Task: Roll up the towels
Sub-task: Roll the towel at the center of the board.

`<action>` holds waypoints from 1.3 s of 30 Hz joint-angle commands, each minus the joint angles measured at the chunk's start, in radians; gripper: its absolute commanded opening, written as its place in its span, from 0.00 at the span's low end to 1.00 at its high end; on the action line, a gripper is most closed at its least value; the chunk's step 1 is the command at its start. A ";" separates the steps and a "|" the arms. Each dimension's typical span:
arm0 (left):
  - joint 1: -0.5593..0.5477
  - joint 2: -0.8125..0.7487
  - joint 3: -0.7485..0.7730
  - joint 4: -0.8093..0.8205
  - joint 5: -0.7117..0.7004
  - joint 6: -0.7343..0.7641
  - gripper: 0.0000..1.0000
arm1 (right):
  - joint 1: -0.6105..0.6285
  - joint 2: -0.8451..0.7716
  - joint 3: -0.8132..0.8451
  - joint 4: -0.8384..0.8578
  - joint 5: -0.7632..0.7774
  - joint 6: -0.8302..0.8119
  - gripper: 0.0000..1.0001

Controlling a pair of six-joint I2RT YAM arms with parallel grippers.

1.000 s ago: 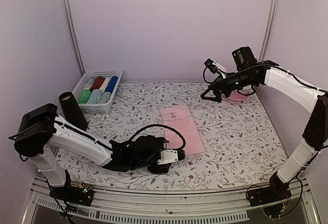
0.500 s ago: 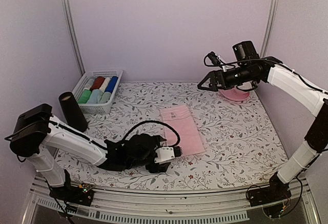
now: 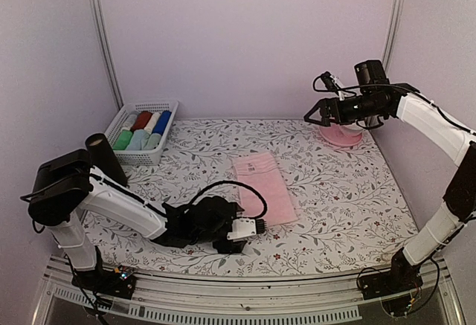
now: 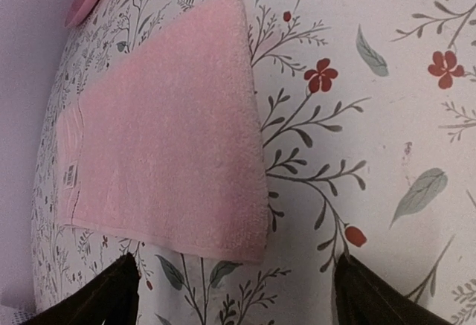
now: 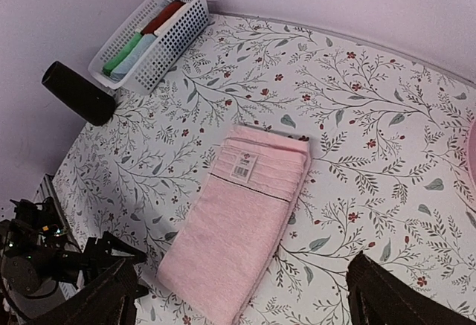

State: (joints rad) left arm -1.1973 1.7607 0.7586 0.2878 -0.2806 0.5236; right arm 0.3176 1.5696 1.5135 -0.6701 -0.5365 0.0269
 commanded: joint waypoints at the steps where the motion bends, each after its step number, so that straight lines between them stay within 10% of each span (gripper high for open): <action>1: 0.020 0.066 0.036 0.042 0.000 0.057 0.91 | 0.006 -0.041 -0.088 0.088 0.047 -0.102 0.99; 7: 0.048 0.109 0.073 0.032 -0.001 0.095 0.86 | 0.006 -0.101 -0.201 0.190 0.062 -0.191 0.99; 24: 0.059 0.118 0.137 -0.114 0.091 0.089 0.02 | 0.077 -0.236 -0.487 0.393 -0.037 -0.676 0.99; 32: 0.124 -0.006 0.112 -0.110 0.253 -0.057 0.00 | 0.318 -0.375 -0.853 0.637 0.092 -1.123 0.97; 39: 0.198 -0.026 0.091 -0.077 0.372 -0.147 0.00 | 0.378 -0.305 -0.878 0.626 0.130 -1.184 0.91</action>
State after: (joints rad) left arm -1.0378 1.7451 0.8730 0.1913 -0.0093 0.4538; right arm 0.6662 1.2266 0.6380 -0.1066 -0.4629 -1.0695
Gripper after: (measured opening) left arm 0.009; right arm 0.925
